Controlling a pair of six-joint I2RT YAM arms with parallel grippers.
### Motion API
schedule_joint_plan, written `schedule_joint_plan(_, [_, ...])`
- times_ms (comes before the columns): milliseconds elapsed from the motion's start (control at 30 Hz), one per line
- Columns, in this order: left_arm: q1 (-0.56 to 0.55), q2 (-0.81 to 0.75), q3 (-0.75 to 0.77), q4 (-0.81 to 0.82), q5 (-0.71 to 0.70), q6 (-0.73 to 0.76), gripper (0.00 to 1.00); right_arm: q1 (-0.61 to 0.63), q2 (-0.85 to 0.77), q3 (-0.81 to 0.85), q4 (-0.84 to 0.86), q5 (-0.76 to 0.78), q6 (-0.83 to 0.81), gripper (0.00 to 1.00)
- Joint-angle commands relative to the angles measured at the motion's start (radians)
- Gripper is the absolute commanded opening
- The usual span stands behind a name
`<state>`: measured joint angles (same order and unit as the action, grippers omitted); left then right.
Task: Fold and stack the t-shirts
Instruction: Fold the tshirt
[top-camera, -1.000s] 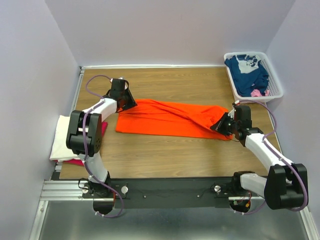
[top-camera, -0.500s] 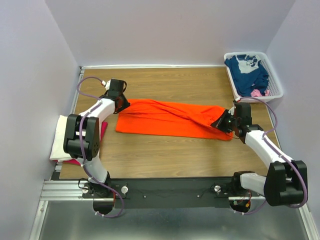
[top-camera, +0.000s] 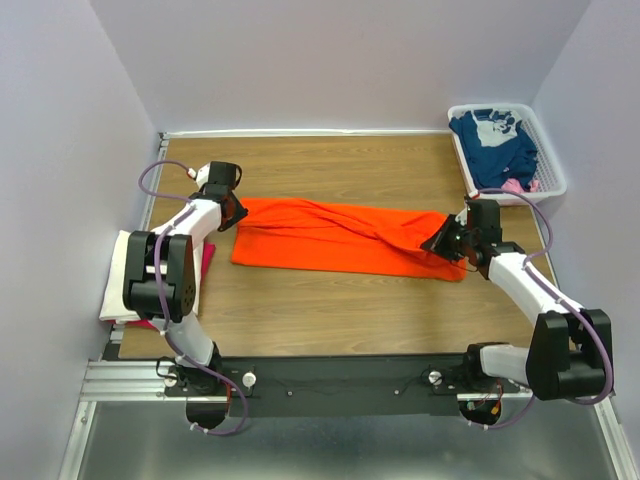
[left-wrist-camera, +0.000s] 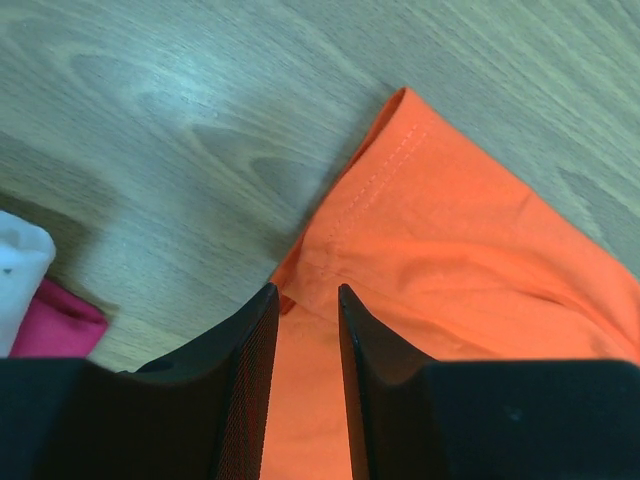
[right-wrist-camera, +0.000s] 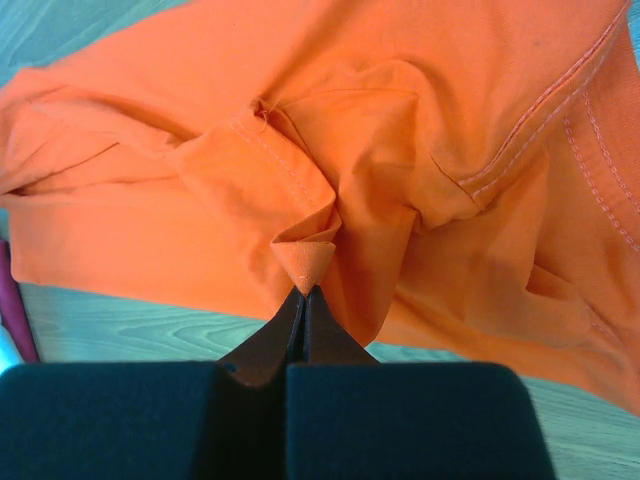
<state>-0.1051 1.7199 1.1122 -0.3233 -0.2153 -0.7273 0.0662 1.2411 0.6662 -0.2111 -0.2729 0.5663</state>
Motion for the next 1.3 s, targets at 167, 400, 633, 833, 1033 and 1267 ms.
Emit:
schedule_joint_plan(167, [0.012, 0.064, 0.040, 0.007, -0.018, 0.005, 0.38, 0.003, 0.015, 0.038, -0.007, 0.029, -0.023, 0.00])
schedule_joint_plan(400, [0.013, 0.110, 0.070, 0.015, 0.019, 0.011, 0.29, 0.004, 0.029, 0.055, -0.008, 0.035, -0.023, 0.00])
schedule_joint_plan(633, [0.033, 0.125, 0.122, 0.023, 0.047, 0.035, 0.00, 0.004, 0.054, 0.111, -0.010, 0.081, -0.013, 0.00])
schedule_joint_plan(833, [0.062, 0.153, 0.236, 0.016, 0.086, 0.075, 0.00, 0.001, 0.122, 0.206, -0.014, 0.175, -0.009, 0.00])
schedule_joint_plan(1033, [0.085, 0.184, 0.313, 0.024, 0.151, 0.089, 0.00, 0.000, 0.173, 0.309, -0.017, 0.196, 0.026, 0.01])
schedule_joint_plan(1267, [0.096, 0.193, 0.350, 0.099, 0.211, 0.081, 0.00, -0.008, 0.208, 0.429, -0.043, 0.238, 0.024, 0.00])
